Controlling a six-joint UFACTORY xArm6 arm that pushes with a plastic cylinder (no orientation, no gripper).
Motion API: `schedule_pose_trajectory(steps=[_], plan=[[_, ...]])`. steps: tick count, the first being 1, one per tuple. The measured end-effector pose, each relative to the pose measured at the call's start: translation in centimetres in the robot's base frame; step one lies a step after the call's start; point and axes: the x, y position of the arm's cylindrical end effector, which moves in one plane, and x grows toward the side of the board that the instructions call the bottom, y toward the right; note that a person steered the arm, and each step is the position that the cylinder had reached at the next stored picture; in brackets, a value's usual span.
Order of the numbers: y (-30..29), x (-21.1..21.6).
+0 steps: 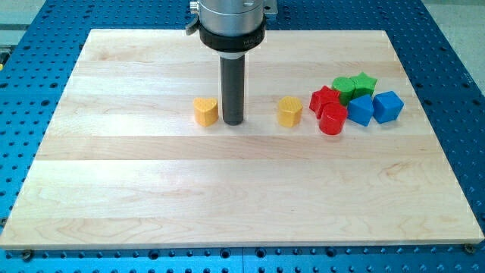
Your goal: Push the blue blocks into the green blocks
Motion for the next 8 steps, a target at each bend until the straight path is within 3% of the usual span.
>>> schedule_pose_trajectory(steps=[2,3,4,6,7,8], plan=[[-0.2,2.6],[3.1,7.2],[8.5,7.4],[24.6,4.8],[26.8,0.8],[25.0,0.7]])
